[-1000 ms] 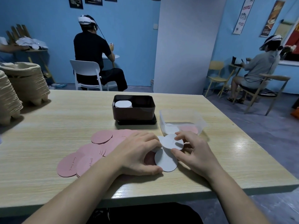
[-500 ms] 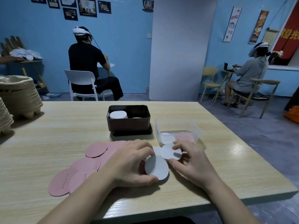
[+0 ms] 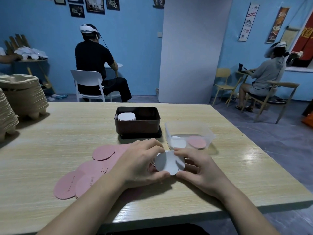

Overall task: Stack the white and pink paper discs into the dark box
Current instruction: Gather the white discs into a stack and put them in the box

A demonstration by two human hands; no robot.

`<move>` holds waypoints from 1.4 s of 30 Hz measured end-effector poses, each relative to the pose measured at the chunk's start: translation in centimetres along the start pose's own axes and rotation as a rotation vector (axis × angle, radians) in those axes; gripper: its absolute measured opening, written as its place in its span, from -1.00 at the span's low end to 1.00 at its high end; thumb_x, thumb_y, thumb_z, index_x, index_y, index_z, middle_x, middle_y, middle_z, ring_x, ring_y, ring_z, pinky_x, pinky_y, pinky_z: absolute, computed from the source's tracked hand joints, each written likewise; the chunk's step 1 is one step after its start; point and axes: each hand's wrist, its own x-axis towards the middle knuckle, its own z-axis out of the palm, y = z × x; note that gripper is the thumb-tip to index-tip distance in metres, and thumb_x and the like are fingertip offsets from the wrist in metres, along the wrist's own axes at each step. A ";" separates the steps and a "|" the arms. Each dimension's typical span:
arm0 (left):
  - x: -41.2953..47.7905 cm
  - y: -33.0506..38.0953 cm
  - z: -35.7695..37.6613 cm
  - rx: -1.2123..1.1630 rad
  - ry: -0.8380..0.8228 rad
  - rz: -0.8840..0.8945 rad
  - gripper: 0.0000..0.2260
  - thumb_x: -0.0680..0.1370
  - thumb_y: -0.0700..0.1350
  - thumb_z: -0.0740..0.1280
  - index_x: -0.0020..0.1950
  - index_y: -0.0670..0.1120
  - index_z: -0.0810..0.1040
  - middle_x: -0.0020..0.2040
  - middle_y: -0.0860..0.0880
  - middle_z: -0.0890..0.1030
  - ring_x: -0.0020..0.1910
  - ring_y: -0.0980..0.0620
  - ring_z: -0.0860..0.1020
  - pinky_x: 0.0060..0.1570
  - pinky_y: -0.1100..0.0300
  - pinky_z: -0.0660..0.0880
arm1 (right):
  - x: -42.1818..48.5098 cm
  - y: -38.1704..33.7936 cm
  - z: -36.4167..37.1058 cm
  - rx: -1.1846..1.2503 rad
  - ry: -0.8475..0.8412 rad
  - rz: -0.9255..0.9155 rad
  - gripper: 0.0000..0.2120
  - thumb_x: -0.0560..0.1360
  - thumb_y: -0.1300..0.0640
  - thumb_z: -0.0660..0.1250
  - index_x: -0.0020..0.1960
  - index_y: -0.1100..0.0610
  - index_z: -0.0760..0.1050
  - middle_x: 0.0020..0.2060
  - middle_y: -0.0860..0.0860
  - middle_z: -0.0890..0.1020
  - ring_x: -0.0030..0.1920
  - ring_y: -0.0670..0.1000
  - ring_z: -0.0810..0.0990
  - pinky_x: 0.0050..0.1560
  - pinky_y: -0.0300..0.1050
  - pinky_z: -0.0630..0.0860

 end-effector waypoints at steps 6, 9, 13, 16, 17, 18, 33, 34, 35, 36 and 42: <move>0.2 -0.2 0.7 0.038 -0.073 -0.027 -0.43 0.43 0.42 0.32 0.25 0.04 0.55 0.23 0.14 0.53 0.13 0.05 0.54 0.09 0.12 0.46 | 0.2 0.2 0.0 -0.080 -0.034 -0.034 -0.47 0.39 0.03 0.63 0.32 -0.11 0.56 0.37 -0.18 0.56 0.40 -0.21 0.49 0.36 0.02 0.53; 0.4 0.0 1.1 0.042 -0.093 -0.012 -0.39 0.44 0.46 0.27 0.29 0.07 0.52 0.27 0.14 0.51 0.16 0.05 0.54 0.09 0.13 0.44 | 0.4 0.1 0.0 -0.110 -0.049 -0.064 -0.44 0.38 -0.02 0.62 0.35 -0.08 0.56 0.38 -0.16 0.56 0.42 -0.22 0.46 0.39 0.04 0.49; 0.4 -0.1 1.3 0.033 -0.121 -0.016 -0.36 0.46 0.49 0.23 0.37 0.10 0.46 0.34 0.16 0.49 0.27 0.06 0.50 0.21 0.11 0.42 | 0.4 -0.2 0.1 -0.139 -0.059 -0.096 -0.46 0.41 -0.07 0.59 0.36 -0.07 0.56 0.37 -0.20 0.56 0.41 -0.21 0.47 0.38 -0.01 0.49; 0.1 -0.3 1.1 0.030 -0.149 -0.040 -0.30 0.46 0.53 0.19 0.46 0.14 0.38 0.41 0.21 0.43 0.36 0.14 0.41 0.33 0.14 0.34 | 0.1 -0.2 0.0 -0.057 -0.004 -0.077 -0.54 0.43 -0.08 0.55 0.30 -0.02 0.60 0.31 -0.18 0.59 0.34 -0.16 0.53 0.23 -0.05 0.60; 0.0 -0.4 1.0 0.012 -0.141 -0.055 -0.31 0.46 0.52 0.21 0.46 0.14 0.37 0.41 0.22 0.43 0.36 0.15 0.40 0.35 0.14 0.33 | 0.0 -0.2 -0.1 -0.040 0.033 -0.077 -0.55 0.42 -0.07 0.55 0.28 -0.02 0.61 0.29 -0.17 0.60 0.32 -0.15 0.56 0.19 -0.05 0.62; -0.1 -0.5 1.0 -0.007 -0.129 -0.068 -0.33 0.46 0.49 0.23 0.45 0.15 0.39 0.40 0.24 0.44 0.35 0.15 0.41 0.34 0.12 0.33 | 0.0 -0.2 -0.2 -0.028 0.069 -0.075 -0.56 0.41 -0.07 0.56 0.26 -0.02 0.62 0.29 -0.18 0.60 0.31 -0.14 0.57 0.18 -0.04 0.62; -0.1 -0.1 1.1 0.039 -0.105 -0.071 -0.51 0.54 0.40 0.23 0.34 0.16 0.47 0.32 0.25 0.49 0.31 0.18 0.43 0.33 0.13 0.36 | 0.0 -0.2 -0.1 -0.063 0.074 -0.054 -0.63 0.41 -0.05 0.58 0.17 0.00 0.62 0.28 -0.11 0.59 0.31 -0.21 0.52 0.09 -0.25 0.61; -0.1 -0.1 1.1 0.037 -0.102 -0.089 -0.48 0.53 0.42 0.21 0.37 0.16 0.45 0.34 0.25 0.48 0.33 0.18 0.41 0.35 0.13 0.34 | 0.0 -0.2 -0.1 -0.084 0.112 -0.048 -0.63 0.40 -0.10 0.56 0.15 -0.02 0.62 0.26 -0.14 0.60 0.29 -0.21 0.54 0.08 -0.27 0.58; -0.2 -0.2 1.2 0.027 -0.102 -0.114 -0.44 0.53 0.43 0.19 0.41 0.15 0.43 0.37 0.23 0.47 0.36 0.17 0.39 0.37 0.12 0.32 | 0.0 -0.2 -0.2 -0.097 0.147 -0.030 -0.62 0.38 -0.15 0.53 0.13 -0.04 0.62 0.25 -0.19 0.60 0.28 -0.22 0.54 0.08 -0.25 0.57; -0.2 -0.3 1.3 0.009 -0.108 -0.141 -0.41 0.53 0.43 0.18 0.46 0.14 0.40 0.40 0.22 0.45 0.39 0.17 0.36 0.38 0.11 0.30 | 0.0 -0.2 -0.2 -0.098 0.168 -0.007 -0.61 0.36 -0.18 0.51 0.12 -0.06 0.61 0.23 -0.25 0.59 0.28 -0.23 0.53 0.08 -0.21 0.57; 0.1 -0.8 1.6 -0.060 -0.134 -0.160 -0.59 0.56 0.36 0.22 0.32 0.21 0.50 0.46 0.25 0.42 0.44 0.19 0.33 0.38 0.11 0.28 | 0.2 0.0 -0.1 -0.162 0.153 0.032 -0.61 0.35 -0.23 0.49 0.11 -0.10 0.57 0.14 -0.31 0.58 0.19 -0.20 0.55 0.07 -0.09 0.58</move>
